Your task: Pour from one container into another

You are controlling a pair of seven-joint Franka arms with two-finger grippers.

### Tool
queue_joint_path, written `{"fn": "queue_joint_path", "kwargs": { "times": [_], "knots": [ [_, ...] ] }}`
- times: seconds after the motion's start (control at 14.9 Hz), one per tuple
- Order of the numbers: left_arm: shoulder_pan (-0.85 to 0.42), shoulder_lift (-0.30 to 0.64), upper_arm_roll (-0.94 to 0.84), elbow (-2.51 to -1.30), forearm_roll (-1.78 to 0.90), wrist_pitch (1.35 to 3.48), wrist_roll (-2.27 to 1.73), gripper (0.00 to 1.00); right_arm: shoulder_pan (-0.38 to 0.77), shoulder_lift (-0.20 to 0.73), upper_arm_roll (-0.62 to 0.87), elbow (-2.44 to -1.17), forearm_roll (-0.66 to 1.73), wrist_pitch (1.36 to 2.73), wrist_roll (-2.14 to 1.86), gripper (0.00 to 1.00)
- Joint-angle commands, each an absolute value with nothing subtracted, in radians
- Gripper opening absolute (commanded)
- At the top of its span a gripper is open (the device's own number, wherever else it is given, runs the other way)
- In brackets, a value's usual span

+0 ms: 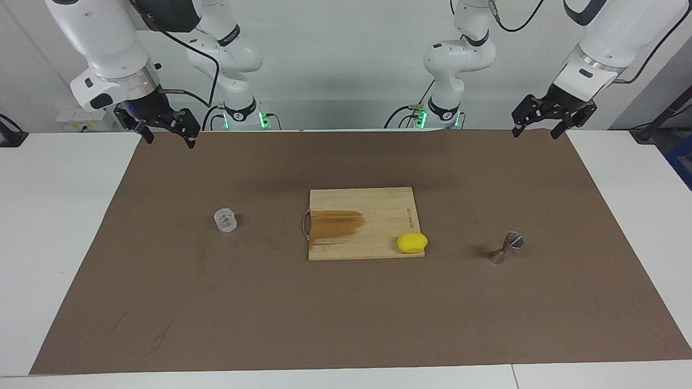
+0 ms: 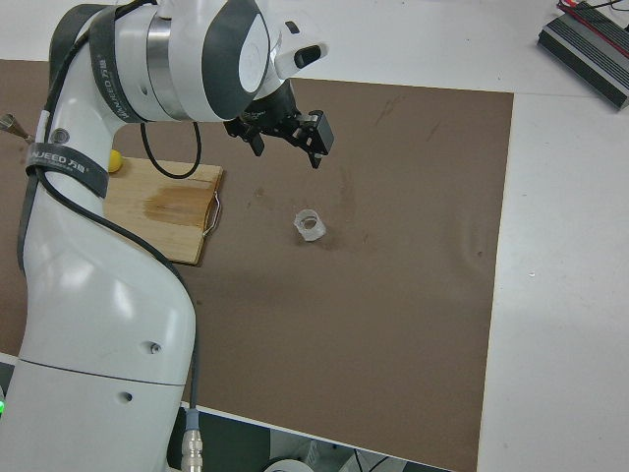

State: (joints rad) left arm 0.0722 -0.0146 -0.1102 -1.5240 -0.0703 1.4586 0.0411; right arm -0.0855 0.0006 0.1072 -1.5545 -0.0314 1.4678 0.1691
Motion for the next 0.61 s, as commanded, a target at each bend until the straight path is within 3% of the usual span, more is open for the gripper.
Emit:
{"fn": "queue_joint_path", "kwargs": {
  "times": [0.0,0.54],
  "knots": [
    [0.081,-0.046,-0.11,-1.555,-0.078,1.46,0.06,1.0,-0.084,-0.035,0.113,-1.575,-0.035,1.47,0.141,1.0],
    [0.081,-0.049,-0.11,-1.572,-0.078,1.483,0.045,1.0,-0.08,-0.025,0.115,-1.552,-0.038,1.488,0.158,1.0]
  ]
}}
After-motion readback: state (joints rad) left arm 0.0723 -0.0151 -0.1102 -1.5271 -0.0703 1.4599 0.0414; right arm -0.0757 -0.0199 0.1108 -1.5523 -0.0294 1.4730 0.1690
